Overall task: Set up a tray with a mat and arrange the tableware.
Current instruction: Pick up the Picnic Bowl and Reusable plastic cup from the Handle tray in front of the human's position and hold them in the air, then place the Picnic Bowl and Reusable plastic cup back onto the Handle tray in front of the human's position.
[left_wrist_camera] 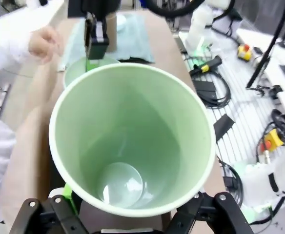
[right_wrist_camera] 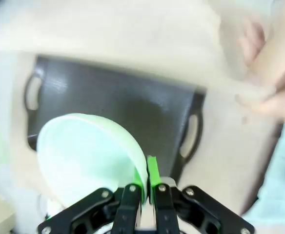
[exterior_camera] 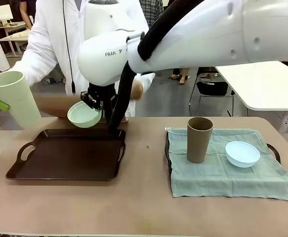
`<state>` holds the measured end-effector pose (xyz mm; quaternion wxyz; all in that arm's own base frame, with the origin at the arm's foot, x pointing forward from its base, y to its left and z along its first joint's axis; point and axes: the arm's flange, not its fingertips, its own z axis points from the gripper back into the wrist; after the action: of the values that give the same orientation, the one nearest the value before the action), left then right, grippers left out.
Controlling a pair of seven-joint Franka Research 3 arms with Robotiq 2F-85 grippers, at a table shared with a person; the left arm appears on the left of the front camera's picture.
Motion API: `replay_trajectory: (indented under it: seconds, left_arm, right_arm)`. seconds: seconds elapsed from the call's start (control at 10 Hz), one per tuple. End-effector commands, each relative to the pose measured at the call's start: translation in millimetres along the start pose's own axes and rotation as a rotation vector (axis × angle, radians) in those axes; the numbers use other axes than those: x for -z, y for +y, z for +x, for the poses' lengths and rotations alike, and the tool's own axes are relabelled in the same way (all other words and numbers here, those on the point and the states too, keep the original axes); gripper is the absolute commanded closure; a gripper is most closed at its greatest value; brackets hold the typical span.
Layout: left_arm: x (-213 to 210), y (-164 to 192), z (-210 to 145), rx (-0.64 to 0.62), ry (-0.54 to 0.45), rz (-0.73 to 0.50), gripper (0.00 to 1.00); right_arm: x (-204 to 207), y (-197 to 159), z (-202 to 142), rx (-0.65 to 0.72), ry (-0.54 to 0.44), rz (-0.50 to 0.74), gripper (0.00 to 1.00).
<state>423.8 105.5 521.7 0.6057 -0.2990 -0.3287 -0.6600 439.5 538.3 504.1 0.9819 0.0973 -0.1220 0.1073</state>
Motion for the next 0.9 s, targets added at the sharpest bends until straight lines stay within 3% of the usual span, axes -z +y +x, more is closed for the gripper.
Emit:
replay_trajectory:
  seconds: [0.0, 0.1, 0.8]
  left_arm:
    - [6.5, -6.5, 12.8, -0.026, -0.013, 0.038, 1.00]
    - [0.0, 0.0, 0.0, 0.000, 0.000, 0.000, 1.00]
    - [0.0, 0.0, 0.0, 0.000, 0.000, 0.000, 1.00]
  right_arm:
    - [-5.3, -8.8, -20.6, 0.017, -0.029, -0.007, 0.98]
    - [0.0, 0.0, 0.0, 0.000, 0.000, 0.000, 0.98]
    - [0.0, 0.0, 0.0, 0.000, 0.000, 0.000, 0.98]
